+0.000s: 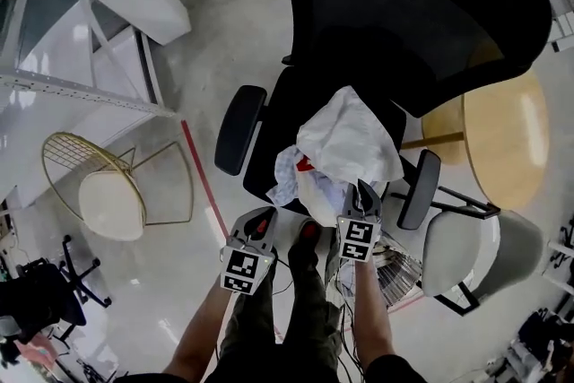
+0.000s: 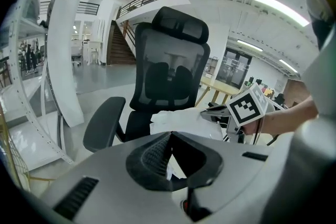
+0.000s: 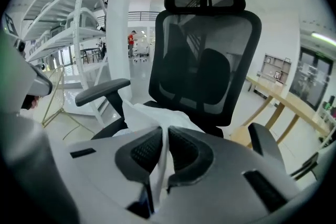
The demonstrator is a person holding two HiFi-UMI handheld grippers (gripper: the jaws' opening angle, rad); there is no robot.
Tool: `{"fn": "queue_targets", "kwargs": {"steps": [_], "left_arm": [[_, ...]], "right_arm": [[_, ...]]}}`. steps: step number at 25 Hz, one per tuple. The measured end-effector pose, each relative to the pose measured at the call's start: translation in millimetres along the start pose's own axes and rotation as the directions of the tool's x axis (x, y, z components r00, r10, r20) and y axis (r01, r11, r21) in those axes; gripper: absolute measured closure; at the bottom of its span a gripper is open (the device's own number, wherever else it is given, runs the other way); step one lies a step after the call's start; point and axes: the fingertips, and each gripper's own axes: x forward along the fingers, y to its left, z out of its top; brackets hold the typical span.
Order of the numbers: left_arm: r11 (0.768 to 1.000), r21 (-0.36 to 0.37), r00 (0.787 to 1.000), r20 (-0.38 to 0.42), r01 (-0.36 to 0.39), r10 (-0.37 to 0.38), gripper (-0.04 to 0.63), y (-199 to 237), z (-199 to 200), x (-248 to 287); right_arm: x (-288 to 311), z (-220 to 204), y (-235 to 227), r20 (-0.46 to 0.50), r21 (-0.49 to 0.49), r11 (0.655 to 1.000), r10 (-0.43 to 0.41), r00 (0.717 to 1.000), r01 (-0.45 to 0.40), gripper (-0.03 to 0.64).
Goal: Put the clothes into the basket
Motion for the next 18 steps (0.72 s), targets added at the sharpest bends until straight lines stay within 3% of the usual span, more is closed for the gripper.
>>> {"fn": "queue_targets", "kwargs": {"steps": [9,18], "left_arm": [[0.999,0.048,0.998,0.065,0.007,-0.01,0.589,-21.3,47.6,-40.9],[0.991,0.13,0.986,0.165,-0.007,-0.015,0.589,-40.7,96.1,-89.9]], "right_arm": [[-63.0,69.6,-19.2,0.123,0.048,0.998,-0.053,0.991,0.047,0.575],[-145.6,126.2,-27.8,0.243,0.126,0.989,-0.106,0.964,0.077,0.575]]}}
